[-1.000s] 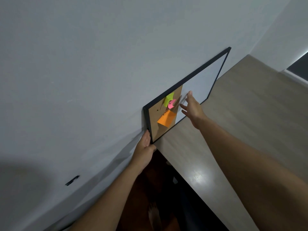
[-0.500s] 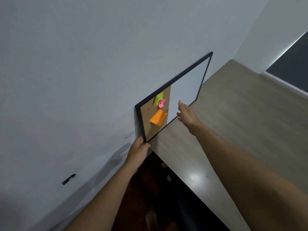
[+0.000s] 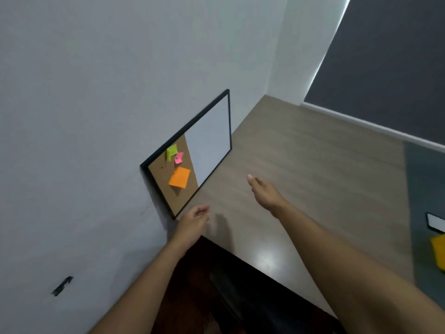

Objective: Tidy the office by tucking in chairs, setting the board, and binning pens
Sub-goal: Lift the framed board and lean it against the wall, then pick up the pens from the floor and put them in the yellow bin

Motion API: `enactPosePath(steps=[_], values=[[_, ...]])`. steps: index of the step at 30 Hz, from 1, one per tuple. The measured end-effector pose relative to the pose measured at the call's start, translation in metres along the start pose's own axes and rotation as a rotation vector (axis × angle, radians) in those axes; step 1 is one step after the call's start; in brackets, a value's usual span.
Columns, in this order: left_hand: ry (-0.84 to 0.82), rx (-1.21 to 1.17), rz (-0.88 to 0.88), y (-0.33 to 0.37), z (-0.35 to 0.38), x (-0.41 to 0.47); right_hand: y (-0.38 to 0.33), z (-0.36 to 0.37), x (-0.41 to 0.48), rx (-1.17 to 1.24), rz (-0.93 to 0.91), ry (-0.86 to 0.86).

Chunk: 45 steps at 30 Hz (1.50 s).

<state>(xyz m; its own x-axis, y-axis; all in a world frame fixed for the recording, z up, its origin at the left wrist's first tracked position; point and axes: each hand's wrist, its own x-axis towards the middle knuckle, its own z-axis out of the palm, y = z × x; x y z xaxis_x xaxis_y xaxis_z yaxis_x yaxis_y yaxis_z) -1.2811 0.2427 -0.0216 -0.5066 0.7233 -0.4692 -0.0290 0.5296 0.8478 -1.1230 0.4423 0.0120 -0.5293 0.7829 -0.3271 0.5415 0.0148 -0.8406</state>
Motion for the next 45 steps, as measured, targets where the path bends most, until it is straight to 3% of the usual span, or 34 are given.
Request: enactPosePath(steps=[9,26,45], values=[[-0.156,0.141,0.166,0.029,0.106,-0.069,0.074,-0.102,-0.137,-0.039,-0.016,0.193],[-0.628,0.383,0.327,0.025,0.368,-0.243,0.296,-0.236,-0.450,0.085,0.320,0.561],[-1.327,0.701,0.418,-0.014,0.636,-0.414,0.465,-0.252,-0.725,0.428,0.753,0.945]])
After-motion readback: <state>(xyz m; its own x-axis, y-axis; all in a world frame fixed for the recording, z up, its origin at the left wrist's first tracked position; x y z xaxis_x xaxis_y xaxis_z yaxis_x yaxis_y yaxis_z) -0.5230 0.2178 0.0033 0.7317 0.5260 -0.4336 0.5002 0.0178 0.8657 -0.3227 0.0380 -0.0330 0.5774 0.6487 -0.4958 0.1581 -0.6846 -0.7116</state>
